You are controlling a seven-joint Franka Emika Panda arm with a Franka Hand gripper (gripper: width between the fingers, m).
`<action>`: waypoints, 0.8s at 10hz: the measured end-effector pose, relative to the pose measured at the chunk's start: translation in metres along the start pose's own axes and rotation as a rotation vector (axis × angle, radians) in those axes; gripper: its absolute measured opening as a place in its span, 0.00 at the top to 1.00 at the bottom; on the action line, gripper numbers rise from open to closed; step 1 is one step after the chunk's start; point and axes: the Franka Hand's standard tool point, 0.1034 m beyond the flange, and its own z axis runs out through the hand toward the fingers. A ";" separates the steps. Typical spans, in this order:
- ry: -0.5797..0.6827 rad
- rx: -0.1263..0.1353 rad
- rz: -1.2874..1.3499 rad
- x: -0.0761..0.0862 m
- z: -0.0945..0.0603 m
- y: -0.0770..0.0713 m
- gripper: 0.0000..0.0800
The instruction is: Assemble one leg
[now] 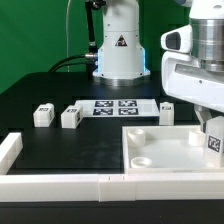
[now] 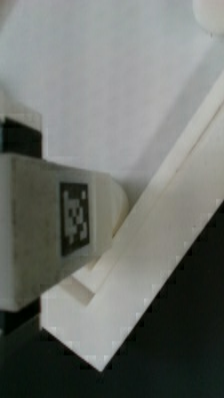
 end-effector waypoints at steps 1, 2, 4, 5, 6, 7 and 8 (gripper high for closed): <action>0.000 0.000 -0.042 0.000 0.000 0.000 0.41; -0.001 -0.001 -0.087 -0.001 0.000 0.000 0.41; -0.001 -0.004 -0.343 -0.002 0.001 0.001 0.24; -0.002 -0.004 -0.470 -0.002 0.001 0.002 0.20; -0.003 -0.005 -0.572 -0.001 0.002 0.003 0.19; -0.005 -0.009 -0.703 -0.001 0.003 0.004 0.19; -0.006 -0.009 -0.808 -0.002 0.003 0.003 0.19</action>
Offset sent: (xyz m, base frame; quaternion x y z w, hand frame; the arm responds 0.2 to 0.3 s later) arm -0.0133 0.0074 0.0019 0.0029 -0.0115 -0.3131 0.9496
